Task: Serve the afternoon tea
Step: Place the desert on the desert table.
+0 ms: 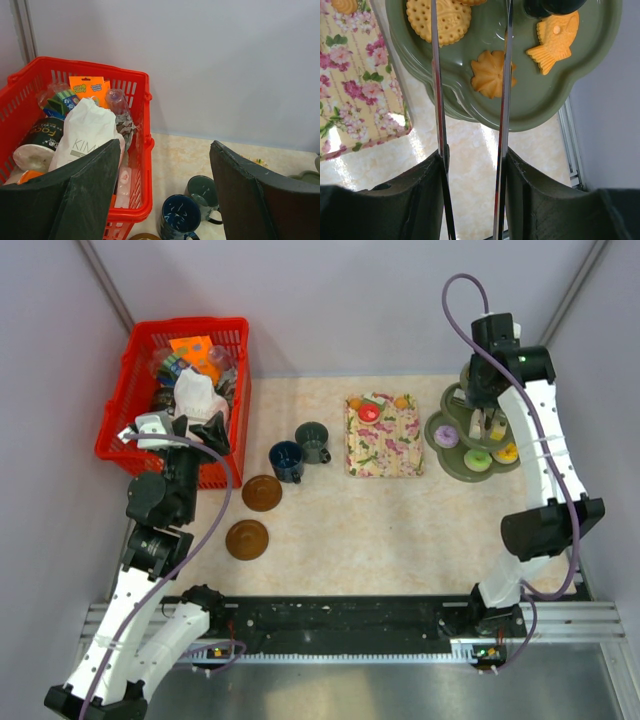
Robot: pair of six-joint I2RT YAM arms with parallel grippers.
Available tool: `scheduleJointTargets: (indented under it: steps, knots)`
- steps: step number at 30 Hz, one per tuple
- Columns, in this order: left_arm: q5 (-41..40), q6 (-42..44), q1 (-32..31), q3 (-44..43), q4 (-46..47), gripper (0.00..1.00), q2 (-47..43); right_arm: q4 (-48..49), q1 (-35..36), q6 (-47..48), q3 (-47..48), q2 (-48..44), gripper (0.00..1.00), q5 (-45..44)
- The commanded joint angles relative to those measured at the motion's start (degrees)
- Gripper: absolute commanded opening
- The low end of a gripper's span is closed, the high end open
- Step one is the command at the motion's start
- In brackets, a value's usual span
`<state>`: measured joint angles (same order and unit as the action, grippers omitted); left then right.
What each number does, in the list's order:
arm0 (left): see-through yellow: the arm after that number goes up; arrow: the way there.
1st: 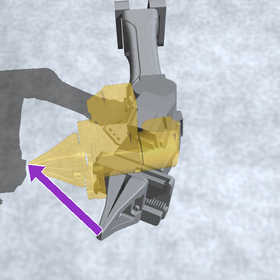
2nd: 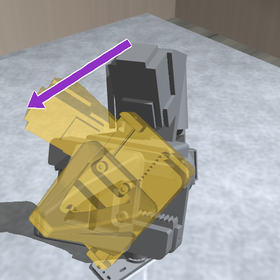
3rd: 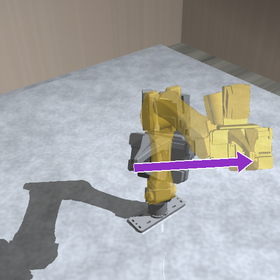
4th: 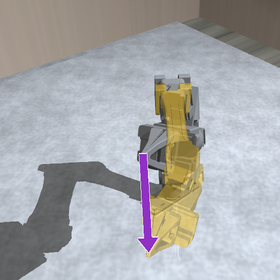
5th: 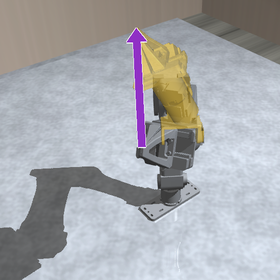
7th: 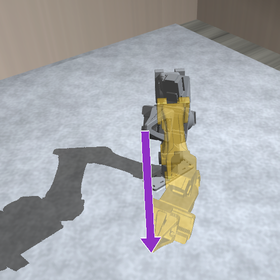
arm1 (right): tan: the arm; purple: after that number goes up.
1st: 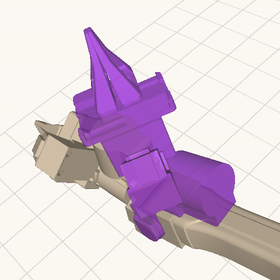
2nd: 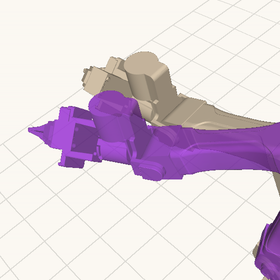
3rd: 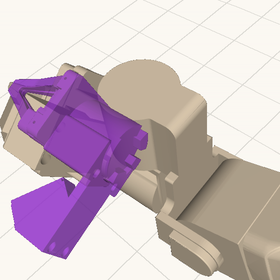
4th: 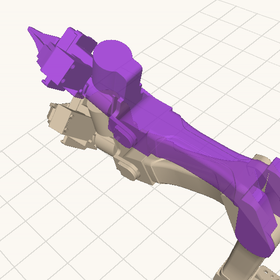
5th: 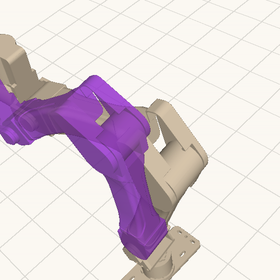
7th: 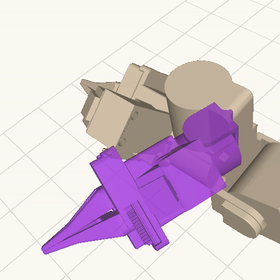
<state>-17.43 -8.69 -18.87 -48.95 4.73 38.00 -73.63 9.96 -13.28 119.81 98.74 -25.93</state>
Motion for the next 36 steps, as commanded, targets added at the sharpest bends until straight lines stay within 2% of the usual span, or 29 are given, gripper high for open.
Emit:
scheduleJointTargets:
  steps: [1,10,22,36]
  knots:
    - [0.5,-0.2,-0.2,0.2,2.6,0.77,-0.6,3.0,-0.7,-0.3,3.2,0.5,0.43,-2.1]
    - [0.3,0.0,-0.2,0.2,2.6,0.77,-0.6,3.8,-1.3,-1.0,3.1,1.9,0.46,-4.9]
    - [0.2,0.2,-0.2,0.2,2.6,0.77,-0.6,4.9,-1.3,-1.1,3.2,2.2,0.51,-4.0]
    - [0.2,0.2,-0.1,0.1,2.5,0.77,-0.5,6.2,-1.3,0.1,2.8,-1.4,0.52,-0.7]
